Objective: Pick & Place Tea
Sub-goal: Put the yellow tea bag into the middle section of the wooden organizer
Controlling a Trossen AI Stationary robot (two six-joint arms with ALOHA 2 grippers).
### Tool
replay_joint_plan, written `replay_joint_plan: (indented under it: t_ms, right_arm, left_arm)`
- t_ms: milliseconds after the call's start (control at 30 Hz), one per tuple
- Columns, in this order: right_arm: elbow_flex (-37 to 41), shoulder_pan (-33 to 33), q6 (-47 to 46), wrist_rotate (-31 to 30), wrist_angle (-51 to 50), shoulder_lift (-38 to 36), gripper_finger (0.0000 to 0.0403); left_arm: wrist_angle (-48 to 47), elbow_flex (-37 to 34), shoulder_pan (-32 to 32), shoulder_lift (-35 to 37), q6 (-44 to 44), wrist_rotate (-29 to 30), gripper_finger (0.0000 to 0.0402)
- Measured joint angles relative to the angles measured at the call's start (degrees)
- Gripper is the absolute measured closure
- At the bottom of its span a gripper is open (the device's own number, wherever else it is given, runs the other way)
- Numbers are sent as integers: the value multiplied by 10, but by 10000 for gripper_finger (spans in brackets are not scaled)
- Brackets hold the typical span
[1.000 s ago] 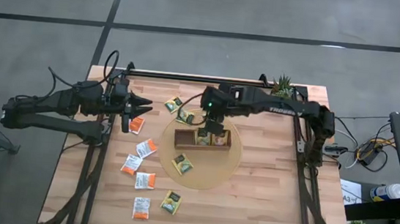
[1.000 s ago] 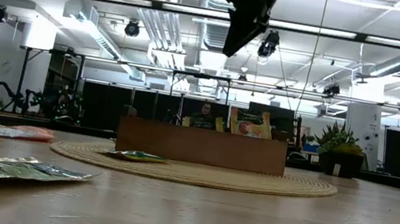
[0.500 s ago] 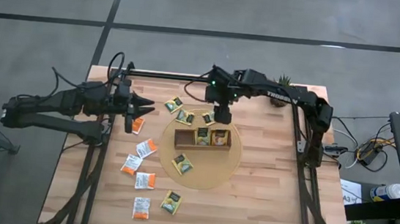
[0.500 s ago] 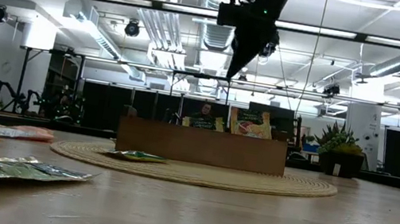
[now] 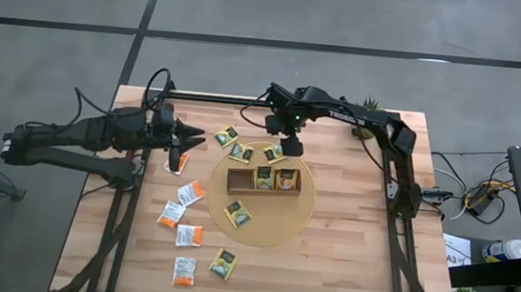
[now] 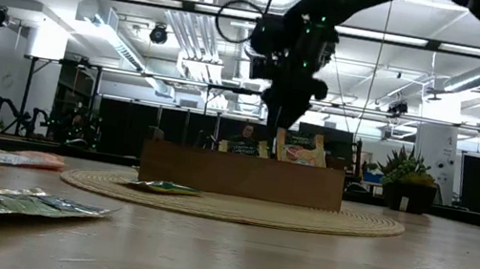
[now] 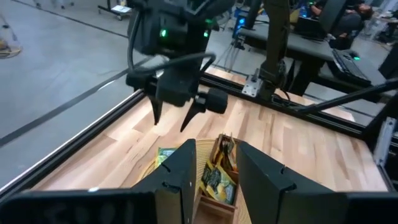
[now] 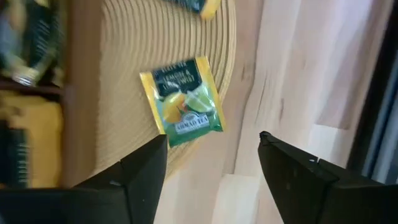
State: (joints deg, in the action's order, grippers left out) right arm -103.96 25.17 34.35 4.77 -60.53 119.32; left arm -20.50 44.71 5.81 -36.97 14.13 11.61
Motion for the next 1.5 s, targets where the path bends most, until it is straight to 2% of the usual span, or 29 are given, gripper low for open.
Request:
replay_joint_plan:
  t_ms: [400, 1067, 1200, 1400, 1500]
  right_arm:
    - [2, 20, 34, -1, 18, 71, 172]
    - [2, 13, 34, -7, 45, 103, 175]
    - [5, 12, 34, -21, 39, 103, 220]
    - [22, 9, 38, -21, 40, 101, 372]
    - [24, 9, 34, -22, 42, 101, 390]
  left_arm:
    - [6, 0, 0, -9, 12, 6, 294]
    - [9, 0, 0, -11, 40, 5, 294]
    - [8, 0, 0, -11, 40, 5, 294]
    - [8, 0, 0, -11, 40, 5, 294]
    - [8, 0, 0, -11, 40, 5, 294]
